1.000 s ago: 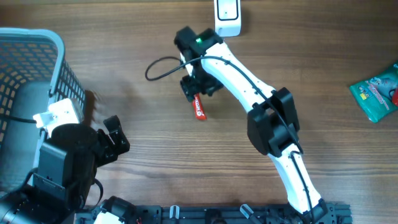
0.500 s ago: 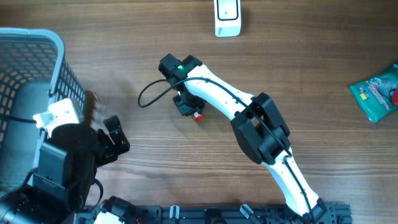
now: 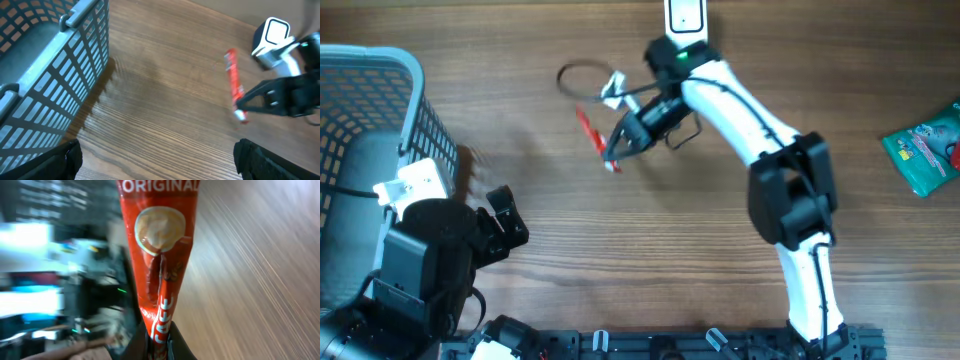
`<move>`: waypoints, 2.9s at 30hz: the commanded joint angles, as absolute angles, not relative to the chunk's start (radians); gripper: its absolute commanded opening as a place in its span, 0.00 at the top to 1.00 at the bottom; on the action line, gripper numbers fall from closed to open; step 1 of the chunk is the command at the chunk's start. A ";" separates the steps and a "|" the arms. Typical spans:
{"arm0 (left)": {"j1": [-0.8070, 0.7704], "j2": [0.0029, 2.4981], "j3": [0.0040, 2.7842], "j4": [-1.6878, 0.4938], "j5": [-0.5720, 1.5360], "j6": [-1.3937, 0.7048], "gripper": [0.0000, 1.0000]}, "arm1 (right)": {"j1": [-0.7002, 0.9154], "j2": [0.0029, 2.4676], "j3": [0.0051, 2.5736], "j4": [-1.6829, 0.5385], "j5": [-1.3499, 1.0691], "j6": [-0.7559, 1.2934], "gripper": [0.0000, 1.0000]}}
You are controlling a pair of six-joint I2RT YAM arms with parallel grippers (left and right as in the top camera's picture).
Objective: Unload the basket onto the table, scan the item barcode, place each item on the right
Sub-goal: 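Lift the Nescafe stick with the right gripper toward the scanner, then hold the Nescafe stick in front of the white scanner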
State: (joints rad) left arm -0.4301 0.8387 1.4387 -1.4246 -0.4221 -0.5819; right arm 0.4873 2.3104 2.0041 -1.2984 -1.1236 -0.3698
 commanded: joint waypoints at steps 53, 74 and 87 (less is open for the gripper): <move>-0.434 0.837 1.440 -1.423 -0.432 -0.588 0.00 | 0.504 1.711 1.225 0.867 -1.019 -1.184 0.96; -0.434 0.837 1.440 -1.423 -0.432 -0.588 0.00 | 0.393 1.711 1.225 1.003 -1.424 -0.935 0.95; -0.434 0.837 1.440 -1.423 -0.432 -0.588 0.00 | 0.391 1.711 1.224 -0.017 -1.062 0.553 0.95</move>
